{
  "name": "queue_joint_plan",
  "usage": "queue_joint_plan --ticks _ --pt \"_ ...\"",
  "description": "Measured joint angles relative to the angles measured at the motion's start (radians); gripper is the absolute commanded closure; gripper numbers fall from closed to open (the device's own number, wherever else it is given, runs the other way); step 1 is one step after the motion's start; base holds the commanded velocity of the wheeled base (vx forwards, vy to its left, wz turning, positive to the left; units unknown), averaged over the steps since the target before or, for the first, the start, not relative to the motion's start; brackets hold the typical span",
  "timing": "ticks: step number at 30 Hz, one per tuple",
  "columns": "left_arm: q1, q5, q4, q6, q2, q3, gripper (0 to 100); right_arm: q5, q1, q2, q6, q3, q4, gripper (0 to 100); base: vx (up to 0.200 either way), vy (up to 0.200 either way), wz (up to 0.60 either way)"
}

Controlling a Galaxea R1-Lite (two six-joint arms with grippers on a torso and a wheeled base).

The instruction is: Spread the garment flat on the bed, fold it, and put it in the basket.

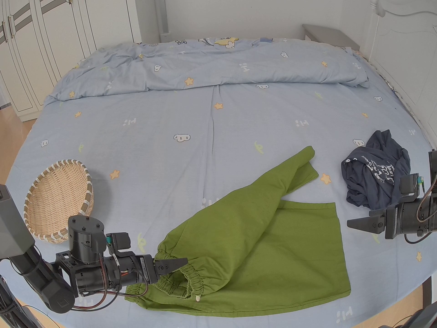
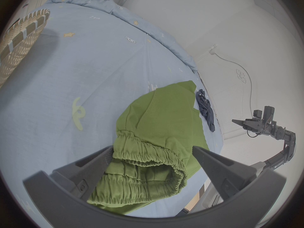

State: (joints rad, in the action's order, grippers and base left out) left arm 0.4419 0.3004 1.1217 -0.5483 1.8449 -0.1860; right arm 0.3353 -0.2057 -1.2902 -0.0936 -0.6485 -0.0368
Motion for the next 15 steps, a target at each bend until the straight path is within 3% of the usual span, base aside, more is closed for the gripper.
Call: queue_joint_plan --ticks 15 --pt "0.009 0.000 0.011 0.000 0.014 -0.006 0 0.000 -0.001 0.000 0.000 0.000 0.000 0 0.000 0.000 0.00"
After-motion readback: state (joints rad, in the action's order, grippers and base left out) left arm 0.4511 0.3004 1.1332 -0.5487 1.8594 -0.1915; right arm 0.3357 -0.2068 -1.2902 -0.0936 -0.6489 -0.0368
